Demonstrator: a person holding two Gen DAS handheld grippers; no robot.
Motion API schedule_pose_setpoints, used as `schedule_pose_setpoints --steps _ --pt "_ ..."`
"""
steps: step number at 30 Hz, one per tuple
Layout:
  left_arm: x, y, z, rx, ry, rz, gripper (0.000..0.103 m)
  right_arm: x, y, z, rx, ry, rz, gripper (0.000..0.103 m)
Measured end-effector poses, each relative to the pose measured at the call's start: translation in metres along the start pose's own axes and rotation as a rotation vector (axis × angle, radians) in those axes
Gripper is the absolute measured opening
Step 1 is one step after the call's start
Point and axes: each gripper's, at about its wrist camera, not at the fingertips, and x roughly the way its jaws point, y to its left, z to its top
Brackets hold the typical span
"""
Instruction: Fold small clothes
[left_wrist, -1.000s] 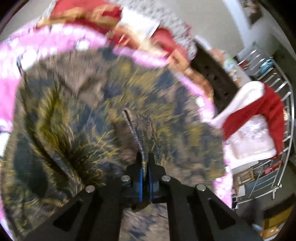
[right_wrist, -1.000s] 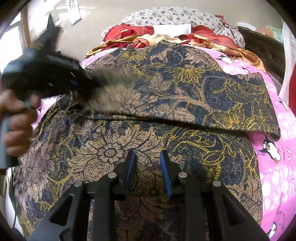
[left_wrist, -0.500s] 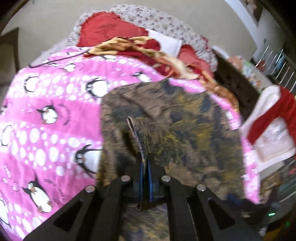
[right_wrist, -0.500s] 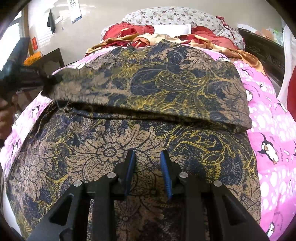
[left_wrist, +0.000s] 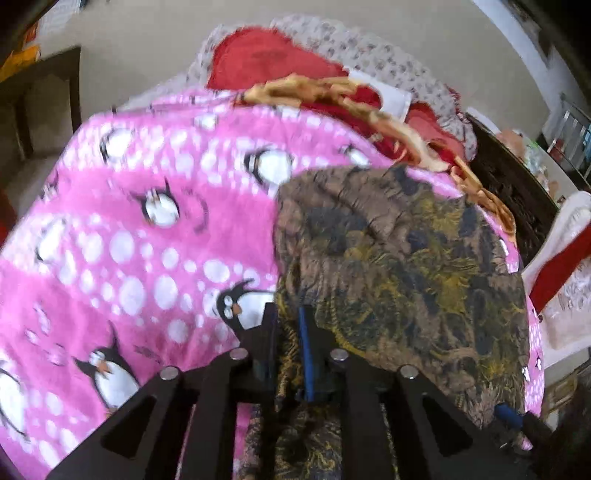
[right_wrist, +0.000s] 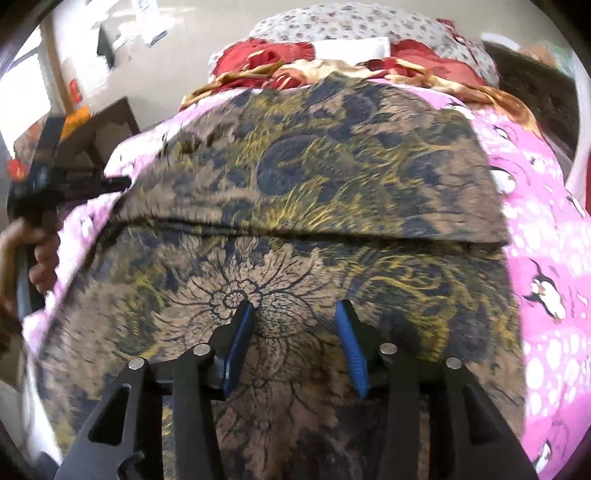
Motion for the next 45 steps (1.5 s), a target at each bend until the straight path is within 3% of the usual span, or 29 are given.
schedule_pose_setpoints --steps 2,4,5,7,9,10,11,13,14,16,21,24,26,29,31,32,34,37,40,42,45 --pt "-0.021 -0.008 0.002 0.018 -0.075 -0.061 0.060 -0.025 -0.015 0.008 0.031 -0.103 -0.036 0.043" --pt "-0.034 -0.023 0.001 0.046 -0.151 -0.091 0.073 -0.043 -0.039 0.020 0.073 -0.191 -0.143 0.032" --pt "-0.038 -0.033 -0.001 0.062 -0.191 -0.112 0.075 -0.043 -0.053 0.030 0.101 -0.193 -0.175 0.017" --pt "-0.028 -0.052 -0.002 0.092 -0.181 -0.139 0.075 -0.034 -0.063 0.045 0.095 -0.157 -0.178 0.013" --pt "-0.005 -0.062 -0.007 0.112 -0.120 -0.075 0.073 -0.015 -0.064 0.056 0.037 -0.108 -0.194 0.012" --pt "0.010 -0.063 -0.010 0.109 -0.068 -0.035 0.065 -0.006 -0.066 0.059 0.025 -0.088 -0.196 0.012" --pt "0.026 -0.061 -0.014 0.096 -0.006 -0.023 0.050 0.007 -0.070 0.059 0.019 -0.059 -0.204 0.012" --pt "0.051 -0.056 -0.026 0.083 0.078 0.028 0.042 0.032 -0.085 0.051 0.049 0.036 -0.186 0.010" --pt "0.050 -0.057 -0.031 0.116 0.027 0.024 0.043 0.031 -0.089 0.046 0.055 -0.007 -0.168 0.010" --pt "0.049 -0.062 -0.036 0.171 0.007 0.044 0.043 0.029 -0.095 0.045 0.078 -0.011 -0.143 0.010" --pt "0.038 -0.060 -0.022 0.115 0.018 0.018 0.043 0.024 -0.096 0.058 0.067 0.077 -0.120 0.011" --pt "0.022 -0.065 -0.006 0.077 -0.064 -0.007 0.048 -0.003 -0.100 0.090 0.104 -0.083 -0.150 0.011" --pt "0.024 -0.075 0.001 0.087 -0.083 0.009 0.053 0.000 -0.110 0.109 0.168 -0.112 -0.162 0.011" --pt "0.056 -0.086 0.005 0.125 -0.029 0.066 0.053 0.037 -0.123 0.125 0.193 -0.037 -0.166 0.011" --pt "0.083 -0.081 -0.006 0.149 0.034 0.102 0.053 0.062 -0.132 0.121 0.202 0.017 -0.207 0.011" --pt "0.080 -0.080 -0.011 0.157 -0.006 0.090 0.053 0.068 -0.137 0.116 0.209 0.023 -0.195 0.011" --pt "0.077 -0.078 -0.013 0.149 -0.013 0.079 0.053 0.070 -0.142 0.115 0.215 0.006 -0.182 0.011" --pt "0.079 -0.075 -0.011 0.141 -0.011 0.056 0.056 0.063 -0.138 0.121 0.168 0.030 -0.197 0.011" --pt "0.077 -0.076 -0.013 0.158 -0.009 0.050 0.063 0.036 -0.121 0.127 0.132 -0.027 -0.203 0.011" --pt "0.077 -0.078 -0.013 0.169 -0.006 0.052 0.065 0.019 -0.101 0.114 0.091 -0.048 -0.161 0.011" --pt "0.074 -0.077 -0.013 0.169 -0.007 0.037 0.068 0.025 -0.083 0.078 0.050 0.026 -0.155 0.011"
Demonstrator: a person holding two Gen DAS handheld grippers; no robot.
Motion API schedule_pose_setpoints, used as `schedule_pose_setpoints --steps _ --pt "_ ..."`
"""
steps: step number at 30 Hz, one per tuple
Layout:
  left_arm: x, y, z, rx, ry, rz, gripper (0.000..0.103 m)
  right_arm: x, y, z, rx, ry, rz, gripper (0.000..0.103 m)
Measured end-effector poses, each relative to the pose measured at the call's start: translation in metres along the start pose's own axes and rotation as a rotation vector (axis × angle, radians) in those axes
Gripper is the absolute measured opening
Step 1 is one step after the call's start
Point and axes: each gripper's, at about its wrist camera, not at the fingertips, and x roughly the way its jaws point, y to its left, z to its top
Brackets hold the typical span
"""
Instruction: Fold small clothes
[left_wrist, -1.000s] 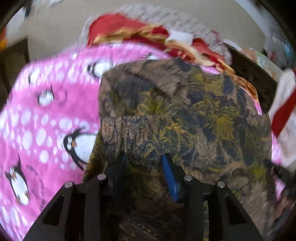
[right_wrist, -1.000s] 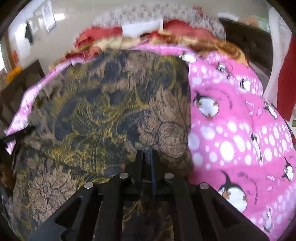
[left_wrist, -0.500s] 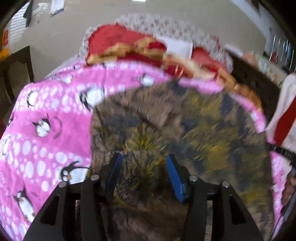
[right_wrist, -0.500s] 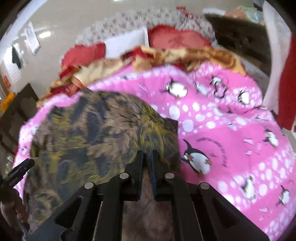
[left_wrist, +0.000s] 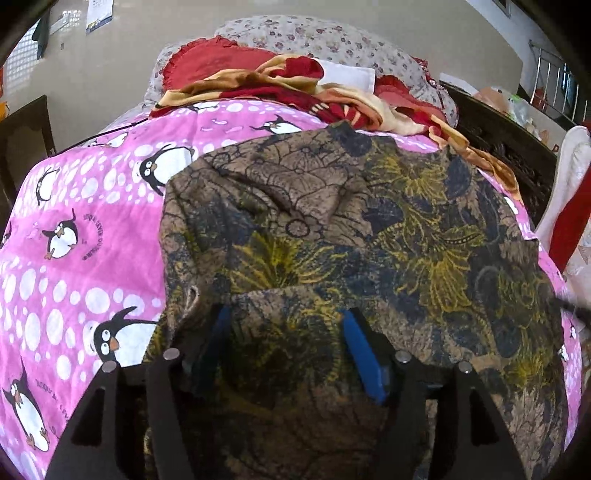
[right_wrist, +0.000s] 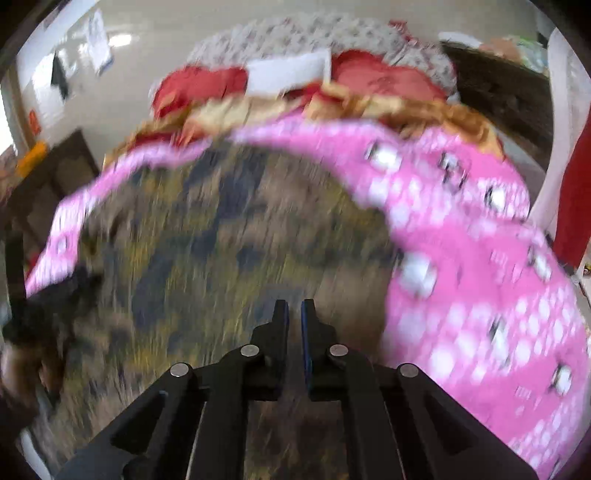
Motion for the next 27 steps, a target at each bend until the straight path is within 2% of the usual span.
schedule_pose_setpoints --steps 1,3,4,6,8,9,12,14,15,17,23,27 --pt "0.001 0.000 0.001 0.001 0.001 -0.009 0.070 0.010 0.000 -0.010 -0.008 0.033 -0.019 0.011" --pt "0.001 -0.002 0.004 0.016 0.022 -0.004 0.072 0.014 -0.005 -0.023 0.032 -0.023 0.001 0.011" --pt "-0.002 -0.002 0.006 0.022 0.023 0.012 0.069 0.013 -0.007 -0.021 0.041 -0.017 0.009 0.011" --pt "-0.025 -0.001 0.011 0.009 -0.022 0.028 0.066 0.014 -0.011 -0.013 0.077 0.032 0.022 0.011" --pt "-0.046 0.001 0.009 -0.009 -0.052 0.021 0.072 0.003 -0.007 -0.006 0.093 0.046 -0.033 0.012" --pt "-0.050 0.001 0.006 -0.015 -0.048 0.019 0.074 -0.007 0.001 -0.004 0.078 0.015 -0.063 0.013" --pt "-0.041 -0.005 -0.009 -0.023 0.019 0.001 0.074 -0.018 0.031 -0.003 0.022 -0.049 -0.039 0.017" --pt "-0.025 -0.010 -0.023 -0.001 0.044 0.043 0.075 -0.003 0.047 -0.009 -0.006 -0.009 -0.032 0.020" --pt "-0.023 -0.012 -0.029 0.014 0.032 0.058 0.076 0.010 0.051 -0.014 -0.024 0.021 -0.043 0.021" --pt "-0.025 -0.019 -0.033 0.042 0.007 0.081 0.081 0.014 0.051 -0.027 -0.033 -0.063 -0.058 0.021" --pt "-0.020 -0.026 -0.034 0.074 0.018 0.088 0.092 0.013 0.044 -0.031 0.012 -0.073 -0.011 0.022" --pt "-0.018 -0.028 -0.034 0.083 0.024 0.091 0.094 0.012 0.041 -0.028 0.030 -0.074 0.004 0.025"
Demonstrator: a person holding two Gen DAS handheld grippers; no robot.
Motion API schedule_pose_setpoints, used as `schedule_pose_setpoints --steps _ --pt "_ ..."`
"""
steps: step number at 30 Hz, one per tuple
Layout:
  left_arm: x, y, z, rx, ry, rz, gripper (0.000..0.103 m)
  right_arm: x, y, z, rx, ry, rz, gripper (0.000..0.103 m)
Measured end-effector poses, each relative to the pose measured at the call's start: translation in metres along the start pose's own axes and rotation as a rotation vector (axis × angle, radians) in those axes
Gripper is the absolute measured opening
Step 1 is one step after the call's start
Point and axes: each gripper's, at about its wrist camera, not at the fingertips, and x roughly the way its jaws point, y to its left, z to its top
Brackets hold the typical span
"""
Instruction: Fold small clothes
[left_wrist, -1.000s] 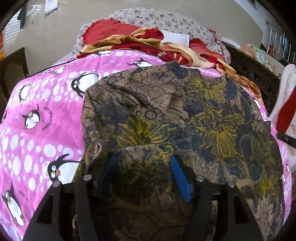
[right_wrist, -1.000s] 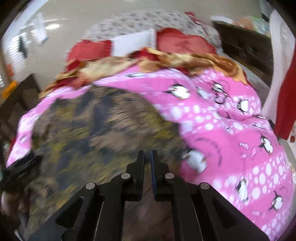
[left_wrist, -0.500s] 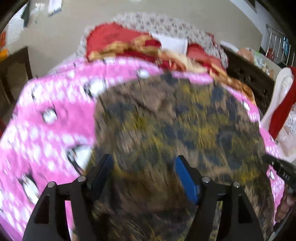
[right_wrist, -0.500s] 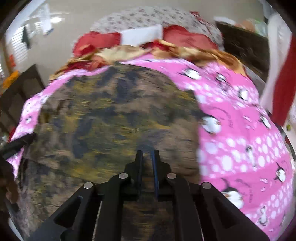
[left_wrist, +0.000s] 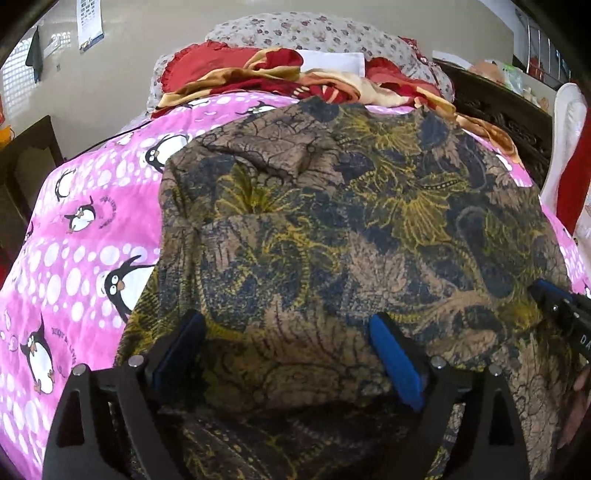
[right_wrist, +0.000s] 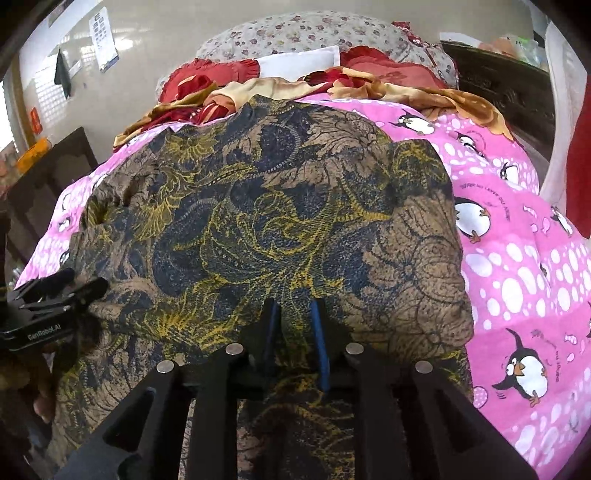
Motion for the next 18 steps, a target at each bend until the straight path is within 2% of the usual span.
schedule_pose_setpoints --steps 5,10,15,18 --pt "0.002 0.000 0.001 0.004 0.014 -0.041 0.103 -0.003 0.003 0.000 -0.002 0.012 0.010 0.028" --pt "0.004 0.000 0.002 0.002 0.018 -0.051 0.103 -0.001 -0.003 0.000 0.036 0.001 0.056 0.032" --pt "0.006 -0.003 0.002 0.014 0.023 -0.037 0.103 0.002 0.010 -0.003 -0.027 -0.002 -0.016 0.032" --pt "0.004 0.000 0.005 0.019 0.044 -0.065 0.102 0.003 0.012 0.000 -0.046 0.018 -0.032 0.032"
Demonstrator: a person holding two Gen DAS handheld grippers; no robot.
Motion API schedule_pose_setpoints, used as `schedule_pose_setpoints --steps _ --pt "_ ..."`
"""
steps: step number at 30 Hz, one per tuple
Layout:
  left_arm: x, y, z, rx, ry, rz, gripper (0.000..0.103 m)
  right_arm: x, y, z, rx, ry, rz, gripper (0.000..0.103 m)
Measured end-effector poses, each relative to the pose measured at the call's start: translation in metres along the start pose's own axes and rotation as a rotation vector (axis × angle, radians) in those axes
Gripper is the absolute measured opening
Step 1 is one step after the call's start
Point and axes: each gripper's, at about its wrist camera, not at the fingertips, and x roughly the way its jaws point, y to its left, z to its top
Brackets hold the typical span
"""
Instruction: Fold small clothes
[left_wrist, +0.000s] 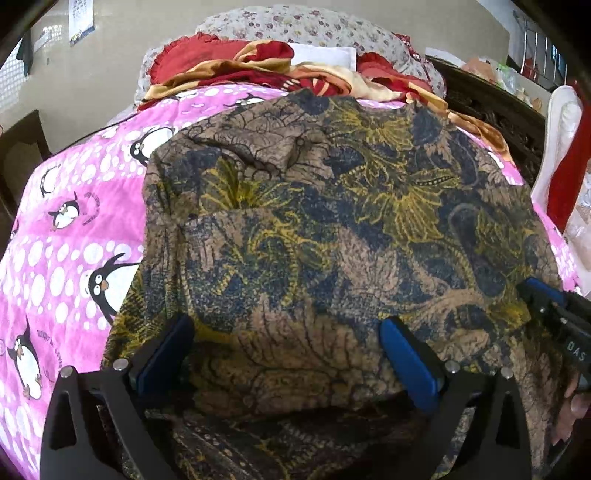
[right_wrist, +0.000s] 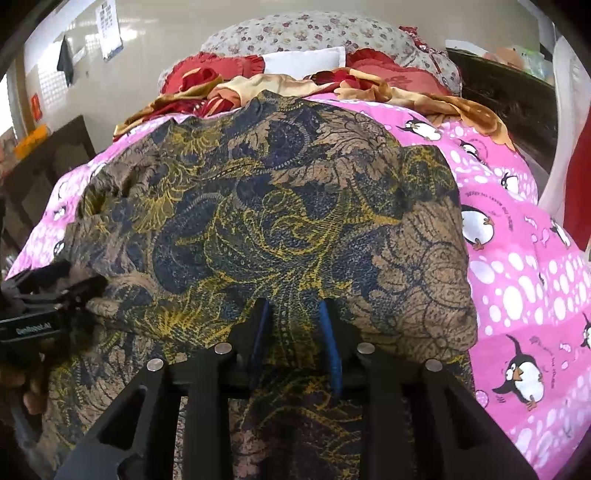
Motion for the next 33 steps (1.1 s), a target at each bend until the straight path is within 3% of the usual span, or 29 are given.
schedule_pose_setpoints --steps 3,5,8,11,15,19,20,22,24,25,26,27,28,29,31,33 --pt "-0.026 0.010 0.005 0.035 0.030 -0.051 0.088 -0.017 -0.004 0.012 -0.017 0.083 -0.012 0.032" --pt "-0.067 0.033 0.000 0.024 -0.007 -0.113 0.089 -0.055 -0.008 0.009 -0.018 0.033 0.019 0.032" --pt "-0.112 0.066 -0.025 0.039 -0.021 -0.113 0.097 -0.124 -0.016 -0.020 -0.066 -0.024 0.080 0.039" --pt "-0.142 0.095 -0.071 0.043 0.043 -0.108 0.097 -0.168 -0.023 -0.065 -0.100 -0.032 0.074 0.044" --pt "-0.181 0.109 -0.147 0.022 0.111 -0.127 0.097 -0.208 -0.024 -0.134 -0.184 -0.049 -0.018 0.044" --pt "-0.211 0.103 -0.218 -0.009 0.155 -0.153 0.095 -0.224 -0.032 -0.174 -0.117 -0.061 -0.006 0.044" --pt "-0.212 0.102 -0.232 -0.031 0.178 -0.190 0.089 -0.225 -0.035 -0.181 -0.090 -0.064 0.003 0.044" --pt "-0.213 0.100 -0.240 -0.050 0.173 -0.237 0.077 -0.224 -0.044 -0.190 -0.044 -0.065 0.016 0.044" --pt "-0.213 0.100 -0.236 -0.064 0.152 -0.262 0.079 -0.224 -0.052 -0.197 0.008 -0.053 0.033 0.044" --pt "-0.211 0.102 -0.236 -0.077 0.156 -0.289 0.086 -0.225 -0.055 -0.199 0.024 -0.049 0.037 0.044" --pt "-0.210 0.104 -0.236 -0.094 0.160 -0.316 0.087 -0.228 -0.056 -0.200 0.024 -0.052 0.036 0.044" --pt "-0.211 0.104 -0.235 -0.108 0.167 -0.305 0.085 -0.233 -0.057 -0.201 0.014 -0.061 0.030 0.044" --pt "-0.213 0.103 -0.232 -0.107 0.171 -0.293 0.076 -0.236 -0.056 -0.202 0.006 -0.066 0.028 0.044" --pt "-0.225 0.101 -0.228 -0.084 0.136 -0.306 0.074 -0.242 -0.056 -0.204 -0.003 -0.071 0.027 0.044" --pt "-0.233 0.100 -0.223 -0.052 0.104 -0.310 0.079 -0.247 -0.058 -0.208 0.002 -0.070 0.028 0.044" --pt "-0.220 0.103 -0.228 -0.056 0.152 -0.325 0.080 -0.248 -0.062 -0.213 0.013 -0.059 0.046 0.044"
